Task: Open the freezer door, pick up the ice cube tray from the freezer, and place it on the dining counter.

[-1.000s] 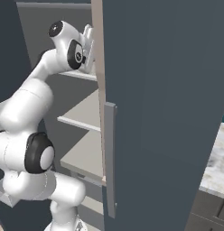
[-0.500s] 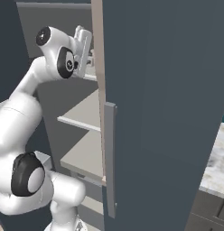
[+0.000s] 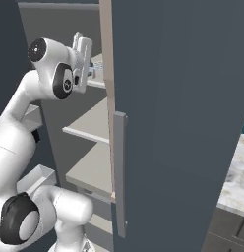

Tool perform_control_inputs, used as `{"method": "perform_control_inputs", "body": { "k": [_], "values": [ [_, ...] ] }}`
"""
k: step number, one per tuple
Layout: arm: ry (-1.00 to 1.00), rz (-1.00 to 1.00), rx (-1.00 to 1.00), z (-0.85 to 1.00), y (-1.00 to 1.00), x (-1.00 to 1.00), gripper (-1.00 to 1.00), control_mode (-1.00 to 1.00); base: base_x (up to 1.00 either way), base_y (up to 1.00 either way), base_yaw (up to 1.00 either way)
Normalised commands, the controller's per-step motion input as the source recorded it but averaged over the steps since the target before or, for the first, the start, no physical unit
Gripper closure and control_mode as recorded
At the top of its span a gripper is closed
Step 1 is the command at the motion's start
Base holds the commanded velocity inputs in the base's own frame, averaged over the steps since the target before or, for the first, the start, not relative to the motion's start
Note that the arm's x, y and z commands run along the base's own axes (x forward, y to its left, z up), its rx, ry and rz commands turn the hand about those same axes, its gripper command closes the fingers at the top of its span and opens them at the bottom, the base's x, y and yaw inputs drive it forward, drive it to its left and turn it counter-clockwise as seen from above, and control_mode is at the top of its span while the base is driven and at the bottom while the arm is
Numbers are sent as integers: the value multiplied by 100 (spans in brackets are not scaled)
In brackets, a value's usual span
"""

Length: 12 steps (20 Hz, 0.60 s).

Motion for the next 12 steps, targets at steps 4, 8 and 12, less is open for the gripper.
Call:
{"method": "perform_control_inputs", "body": {
  "k": [4, 8, 12],
  "values": [
    [0, 6, -2, 13, 30, -70, 100, -100, 0, 0, 0],
    [0, 6, 0, 13, 17, -79, 100, -100, 0, 0, 0],
    [0, 0, -1, 18, 9, -49, 100, -100, 0, 0, 0]
  ]
}}
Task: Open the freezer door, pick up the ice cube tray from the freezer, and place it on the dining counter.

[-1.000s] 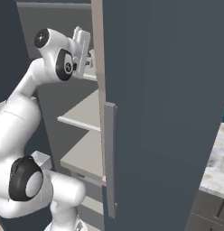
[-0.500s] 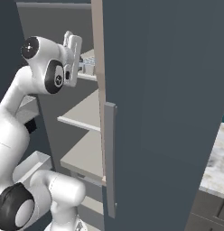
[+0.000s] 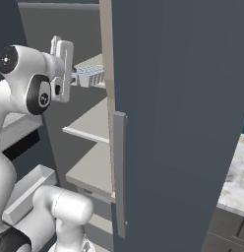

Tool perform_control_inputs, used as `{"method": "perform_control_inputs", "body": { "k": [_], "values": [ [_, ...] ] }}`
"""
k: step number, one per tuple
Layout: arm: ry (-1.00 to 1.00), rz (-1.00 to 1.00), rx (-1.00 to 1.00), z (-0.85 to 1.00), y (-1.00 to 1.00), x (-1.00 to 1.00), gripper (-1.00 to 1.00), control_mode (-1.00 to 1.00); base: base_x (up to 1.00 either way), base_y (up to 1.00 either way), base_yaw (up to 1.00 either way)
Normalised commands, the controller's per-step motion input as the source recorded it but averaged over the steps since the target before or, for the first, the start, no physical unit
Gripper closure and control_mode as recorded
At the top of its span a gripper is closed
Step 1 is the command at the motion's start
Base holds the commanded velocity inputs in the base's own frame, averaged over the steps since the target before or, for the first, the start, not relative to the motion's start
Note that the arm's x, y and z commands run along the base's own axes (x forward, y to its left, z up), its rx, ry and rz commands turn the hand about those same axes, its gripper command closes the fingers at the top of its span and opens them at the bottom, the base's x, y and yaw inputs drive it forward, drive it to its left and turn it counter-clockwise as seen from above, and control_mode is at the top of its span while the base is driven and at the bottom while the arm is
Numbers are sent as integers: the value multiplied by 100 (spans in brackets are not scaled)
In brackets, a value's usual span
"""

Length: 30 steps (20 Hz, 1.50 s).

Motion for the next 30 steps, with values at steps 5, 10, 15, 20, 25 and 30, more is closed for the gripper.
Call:
{"method": "perform_control_inputs", "body": {
  "k": [5, 10, 15, 20, 25, 30],
  "values": [
    [0, 0, 0, 2, 0, -63, 100, -100, 0, 0, 0],
    [0, 0, 0, 1, 0, -74, 100, -100, 0, 0, 0],
    [0, 0, 0, 1, 0, -65, 100, -100, 0, 0, 0],
    [0, 0, 0, 0, 2, -57, 100, -100, 0, 0, 0],
    [0, 0, 0, 0, 11, -50, 100, -100, 0, 0, 0],
    [0, 0, 0, 1, 13, -45, 100, -100, 0, 0, 0]
  ]
}}
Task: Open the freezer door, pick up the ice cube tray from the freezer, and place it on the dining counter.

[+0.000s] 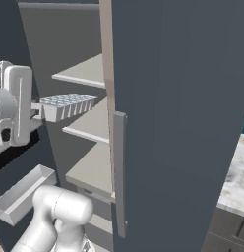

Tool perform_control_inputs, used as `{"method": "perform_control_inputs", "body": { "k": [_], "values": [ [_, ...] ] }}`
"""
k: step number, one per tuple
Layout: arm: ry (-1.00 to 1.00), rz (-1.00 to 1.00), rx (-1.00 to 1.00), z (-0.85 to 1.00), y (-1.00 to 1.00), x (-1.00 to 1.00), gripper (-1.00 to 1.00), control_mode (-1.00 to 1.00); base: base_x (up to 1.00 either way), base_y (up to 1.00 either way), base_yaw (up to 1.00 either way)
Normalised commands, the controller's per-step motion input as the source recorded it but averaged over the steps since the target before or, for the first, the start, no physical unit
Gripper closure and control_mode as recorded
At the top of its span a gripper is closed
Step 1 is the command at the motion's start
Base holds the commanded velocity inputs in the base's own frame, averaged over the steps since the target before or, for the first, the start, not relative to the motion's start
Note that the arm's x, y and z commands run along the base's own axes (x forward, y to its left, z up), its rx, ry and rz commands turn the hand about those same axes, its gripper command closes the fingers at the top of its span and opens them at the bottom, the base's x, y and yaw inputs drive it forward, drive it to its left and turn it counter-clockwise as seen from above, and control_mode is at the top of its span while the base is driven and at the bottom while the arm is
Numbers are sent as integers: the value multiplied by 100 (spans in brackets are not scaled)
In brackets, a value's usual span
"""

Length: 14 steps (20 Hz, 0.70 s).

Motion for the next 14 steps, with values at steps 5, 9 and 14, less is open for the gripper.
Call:
{"method": "perform_control_inputs", "body": {
  "k": [5, 9, 14],
  "values": [
    [0, 1, 0, 6, 1, -52, 100, -100, 0, 0, 0],
    [0, 2, 0, 1, 0, -43, 100, -100, 0, 0, 0],
    [0, 1, 0, 4, 0, -37, 100, -100, 0, 0, 0]
  ]
}}
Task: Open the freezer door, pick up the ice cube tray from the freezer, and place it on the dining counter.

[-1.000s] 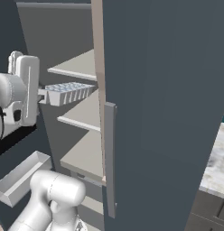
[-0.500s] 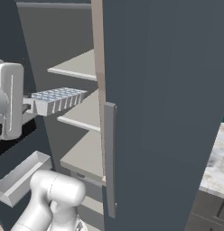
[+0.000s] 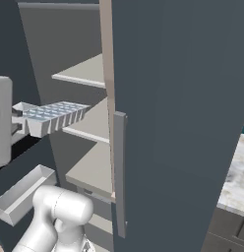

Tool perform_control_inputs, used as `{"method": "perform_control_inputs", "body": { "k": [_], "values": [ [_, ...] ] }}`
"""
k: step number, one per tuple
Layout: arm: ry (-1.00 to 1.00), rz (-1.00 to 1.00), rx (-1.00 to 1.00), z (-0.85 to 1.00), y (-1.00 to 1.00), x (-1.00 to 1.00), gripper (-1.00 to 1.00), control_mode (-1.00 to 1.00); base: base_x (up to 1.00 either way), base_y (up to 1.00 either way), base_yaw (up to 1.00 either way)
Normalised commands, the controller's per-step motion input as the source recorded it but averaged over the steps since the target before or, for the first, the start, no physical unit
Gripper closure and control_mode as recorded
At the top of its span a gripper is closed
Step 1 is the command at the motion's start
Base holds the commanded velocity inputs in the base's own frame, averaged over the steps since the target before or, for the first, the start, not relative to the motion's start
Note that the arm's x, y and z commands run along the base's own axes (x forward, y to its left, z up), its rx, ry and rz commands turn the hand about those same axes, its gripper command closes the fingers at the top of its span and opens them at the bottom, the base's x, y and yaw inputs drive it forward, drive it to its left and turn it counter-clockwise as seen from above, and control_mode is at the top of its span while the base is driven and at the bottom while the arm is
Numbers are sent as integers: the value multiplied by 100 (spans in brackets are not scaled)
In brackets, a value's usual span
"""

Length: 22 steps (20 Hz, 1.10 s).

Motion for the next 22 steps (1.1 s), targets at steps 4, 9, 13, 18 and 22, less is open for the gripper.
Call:
{"method": "perform_control_inputs", "body": {
  "k": [4, 9, 13, 18, 22],
  "values": [
    [0, 0, 0, 1, 0, -9, 100, 100, -37, 0, 2],
    [0, 0, 0, 0, 0, 0, 100, 100, -94, -2, 8],
    [0, 0, 0, 0, 0, 0, 100, 100, -89, -22, 16],
    [0, 0, 0, 0, 0, 0, 100, 100, -76, -53, 16],
    [0, 0, 0, 0, 0, 0, 100, 100, -73, -43, 35]
  ]
}}
